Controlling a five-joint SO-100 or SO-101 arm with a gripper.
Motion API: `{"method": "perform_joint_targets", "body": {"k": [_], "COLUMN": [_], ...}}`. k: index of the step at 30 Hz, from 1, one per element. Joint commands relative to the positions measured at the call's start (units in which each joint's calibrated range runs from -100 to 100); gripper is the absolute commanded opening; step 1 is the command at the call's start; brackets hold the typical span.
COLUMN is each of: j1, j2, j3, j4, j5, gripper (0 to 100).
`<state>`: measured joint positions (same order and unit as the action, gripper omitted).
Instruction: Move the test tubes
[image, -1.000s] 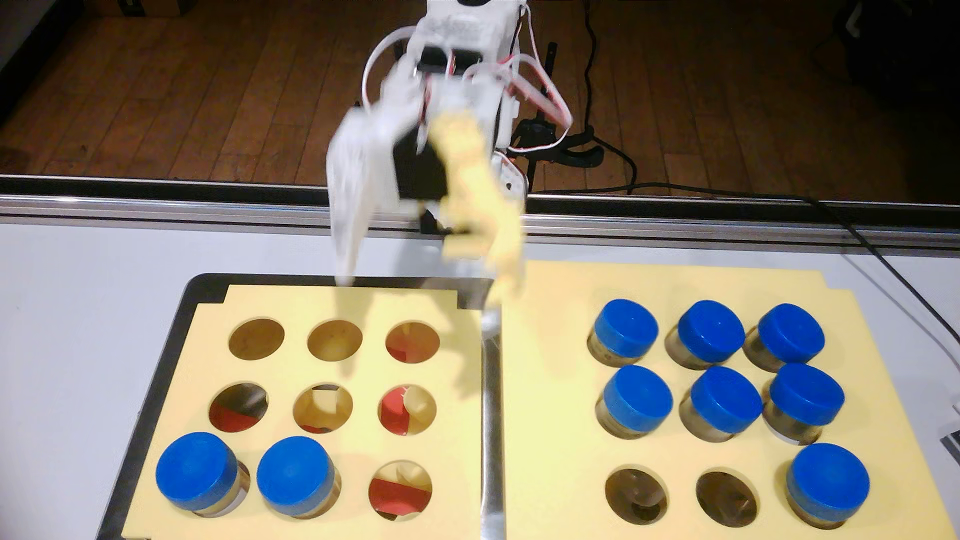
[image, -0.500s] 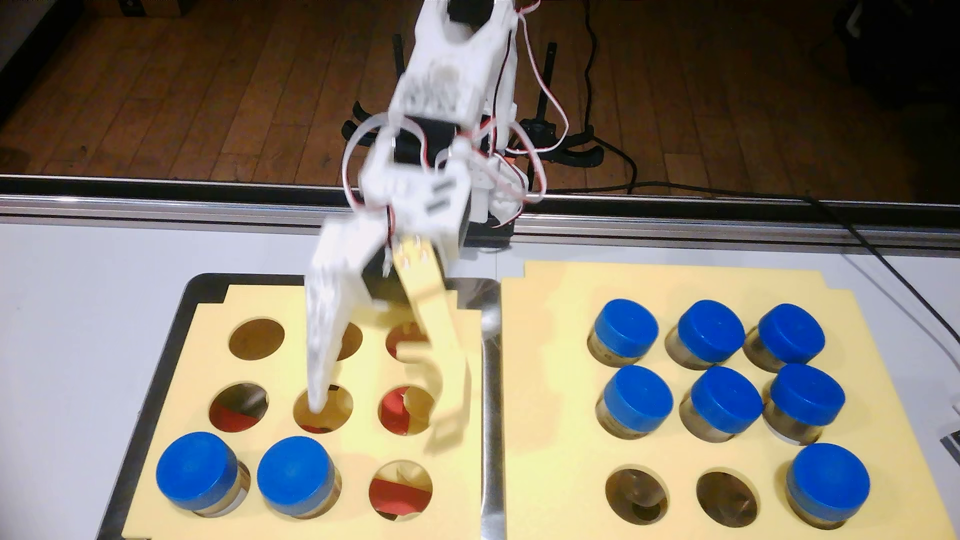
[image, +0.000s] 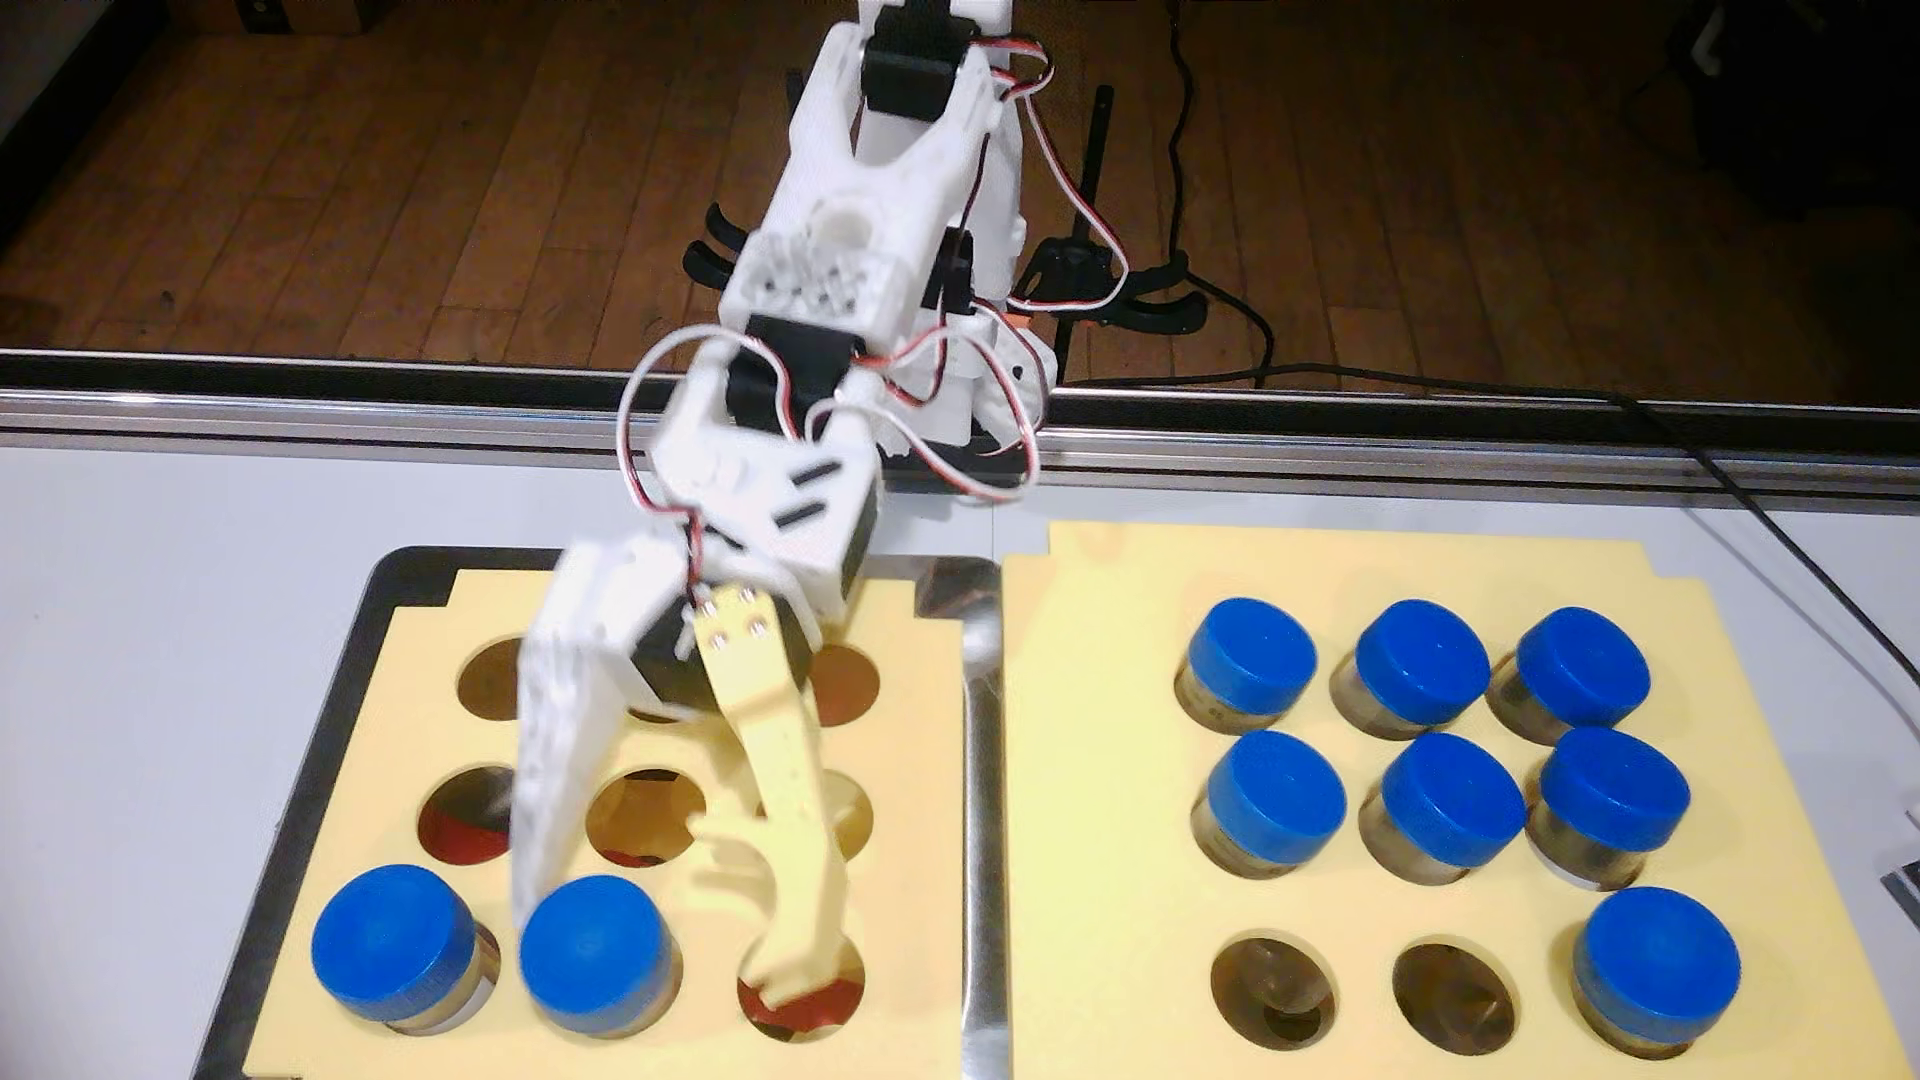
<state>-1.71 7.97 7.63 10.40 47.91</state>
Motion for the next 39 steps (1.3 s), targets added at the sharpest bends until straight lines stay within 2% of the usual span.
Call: {"method": "perform_joint_targets", "body": {"k": [1, 9, 14, 17, 18, 19, 21, 23, 31, 39], "j1": [0.12, 0.05, -0.33, -0.40, -0.47, -0.47, -0.47, -0.47, -3.21, -22.41], "j2": [0.67, 0.76, 0.33, -0.11, -0.19, -0.63, -2.80, -5.93, -22.25, -16.17], "j3": [-3.41, -3.59, -6.05, -8.41, -9.50, -12.67, -16.12, -18.21, -22.39, -13.49], "j4": [-0.13, -0.23, -0.03, 0.93, 3.05, 10.58, 18.68, 20.81, 3.15, 1.90], "j5": [-0.31, -0.36, -0.36, -0.47, -0.73, -1.10, -0.63, -0.63, -0.83, -1.15], "gripper": [34, 14, 8, 8, 8, 8, 8, 8, 9, 9]}}
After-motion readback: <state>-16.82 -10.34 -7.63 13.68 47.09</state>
